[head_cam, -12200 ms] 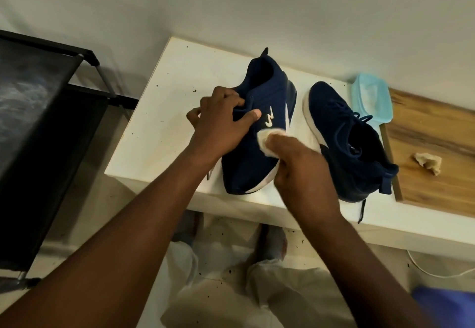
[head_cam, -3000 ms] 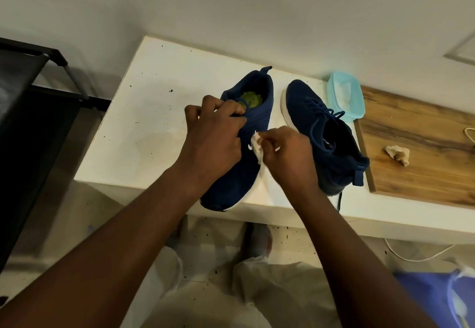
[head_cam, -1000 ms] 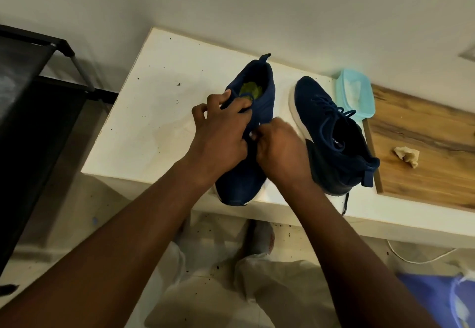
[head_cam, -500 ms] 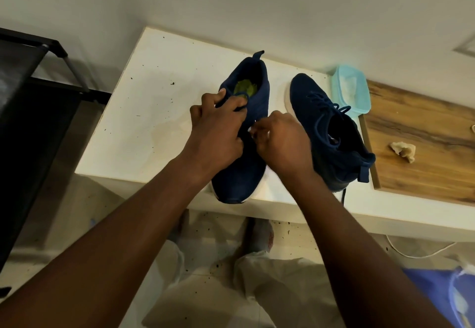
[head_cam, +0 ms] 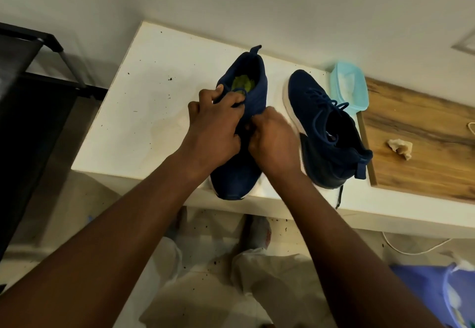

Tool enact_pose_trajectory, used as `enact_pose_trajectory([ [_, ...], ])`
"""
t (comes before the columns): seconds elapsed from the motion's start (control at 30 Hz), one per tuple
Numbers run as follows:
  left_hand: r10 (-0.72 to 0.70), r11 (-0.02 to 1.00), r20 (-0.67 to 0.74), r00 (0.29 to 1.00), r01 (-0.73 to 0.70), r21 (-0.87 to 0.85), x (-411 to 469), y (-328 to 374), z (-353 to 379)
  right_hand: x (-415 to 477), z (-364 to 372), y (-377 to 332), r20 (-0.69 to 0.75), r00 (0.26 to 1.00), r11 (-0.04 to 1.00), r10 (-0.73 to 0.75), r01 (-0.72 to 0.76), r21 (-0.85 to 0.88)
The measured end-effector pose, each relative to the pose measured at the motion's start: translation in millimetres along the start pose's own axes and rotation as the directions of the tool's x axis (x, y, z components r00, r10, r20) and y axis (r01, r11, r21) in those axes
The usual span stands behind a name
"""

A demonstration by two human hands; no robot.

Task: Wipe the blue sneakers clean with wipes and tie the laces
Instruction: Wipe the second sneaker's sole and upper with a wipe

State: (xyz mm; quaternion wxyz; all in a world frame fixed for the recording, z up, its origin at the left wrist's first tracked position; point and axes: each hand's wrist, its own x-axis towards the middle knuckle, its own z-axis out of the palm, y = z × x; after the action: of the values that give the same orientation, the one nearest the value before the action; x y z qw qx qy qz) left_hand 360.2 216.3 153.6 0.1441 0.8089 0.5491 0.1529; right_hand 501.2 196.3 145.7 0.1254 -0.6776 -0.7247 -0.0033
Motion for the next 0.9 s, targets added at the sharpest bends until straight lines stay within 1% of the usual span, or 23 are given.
enact_pose_trajectory([
  [0.07, -0.007, 1.0, 0.009, 1.0, 0.007, -0.001, 0, 1, 0, -4, -4, 3, 0.094, 0.993, 0.996, -0.066, 0.06, 0.065],
  [0.1, -0.008, 1.0, 0.017, 1.0, 0.008, 0.003, 0, 2, -1, -2, -7, 8, 0.105, 0.992, 0.996, -0.065, 0.058, 0.068],
  [0.13, -0.006, 1.0, 0.023, 1.0, 0.006, 0.006, 1, 2, -1, 3, -10, 13, 0.079, 0.996, 0.998, -0.042, 0.039, 0.04],
  [0.2, 0.002, 1.0, 0.017, 1.0, -0.002, 0.004, 1, 1, -1, 12, -9, 18, -0.025, 0.999, 0.998, 0.034, -0.036, -0.06],
  [0.23, 0.004, 1.0, 0.016, 1.0, -0.004, 0.003, 1, 1, 0, 15, -8, 16, -0.059, 0.996, 0.994, 0.067, -0.072, -0.082],
  [0.27, 0.005, 1.0, 0.02, 1.0, -0.005, 0.002, 1, 0, 0, 13, -5, 11, -0.067, 0.995, 0.994, 0.073, -0.078, -0.081],
  [0.3, 0.001, 1.0, 0.024, 1.0, -0.001, 0.002, 0, 1, 1, 9, -3, 7, -0.034, 0.997, 0.996, 0.065, -0.067, -0.052],
  [0.4, -0.013, 1.0, 0.032, 0.999, 0.013, 0.002, 0, 3, 0, 3, -7, 7, 0.153, 0.988, 0.997, -0.001, -0.012, 0.082],
  [0.43, -0.013, 1.0, 0.035, 0.999, 0.013, 0.003, 0, 3, 0, 5, -11, 11, 0.188, 0.982, 0.992, 0.001, -0.025, 0.122],
  [0.47, -0.01, 1.0, 0.035, 0.999, 0.01, 0.004, 0, 3, 0, 7, -13, 15, 0.192, 0.981, 0.987, 0.027, -0.056, 0.148],
  [0.5, -0.007, 1.0, 0.033, 0.999, 0.007, 0.004, 0, 3, 0, 8, -13, 18, 0.149, 0.987, 0.985, 0.067, -0.09, 0.15],
  [0.57, -0.005, 1.0, 0.027, 1.0, 0.005, 0.005, 1, 2, 0, 11, -8, 17, 0.003, 0.992, 0.989, 0.123, -0.122, 0.086],
  [0.6, -0.004, 1.0, 0.028, 1.0, 0.004, 0.005, 1, 2, 1, 10, -6, 13, -0.026, 0.992, 0.991, 0.126, -0.124, 0.056],
  [0.63, -0.005, 1.0, 0.028, 1.0, 0.005, 0.006, 1, 2, 1, 8, -4, 8, -0.021, 0.993, 0.993, 0.114, -0.112, 0.044],
  [0.67, -0.007, 1.0, 0.025, 1.0, 0.007, 0.006, 1, 2, 1, 7, -4, 4, 0.018, 0.997, 0.996, 0.077, -0.078, 0.052],
  [0.73, -0.018, 1.0, 0.028, 0.999, 0.018, 0.003, 0, 3, -1, 4, -8, 7, 0.173, 0.985, 0.993, 0.022, -0.042, 0.112],
  [0.77, -0.02, 1.0, 0.031, 0.999, 0.02, -0.001, 0, 3, -1, 4, -12, 13, 0.241, 0.97, 0.982, 0.019, -0.063, 0.177],
  [0.8, -0.016, 1.0, 0.03, 0.999, 0.017, -0.006, 0, 3, -1, 4, -16, 21, 0.267, 0.963, 0.96, 0.035, -0.106, 0.259],
  [0.83, -0.012, 1.0, 0.027, 1.0, 0.012, -0.014, 0, 1, -1, 4, -18, 28, 0.227, 0.971, 0.927, 0.079, -0.155, 0.342],
  [0.9, -0.012, 0.999, 0.023, 1.0, 0.013, -0.033, 1, 0, -1, 7, -21, 40, 0.064, 0.97, 0.847, 0.233, -0.235, 0.476],
])
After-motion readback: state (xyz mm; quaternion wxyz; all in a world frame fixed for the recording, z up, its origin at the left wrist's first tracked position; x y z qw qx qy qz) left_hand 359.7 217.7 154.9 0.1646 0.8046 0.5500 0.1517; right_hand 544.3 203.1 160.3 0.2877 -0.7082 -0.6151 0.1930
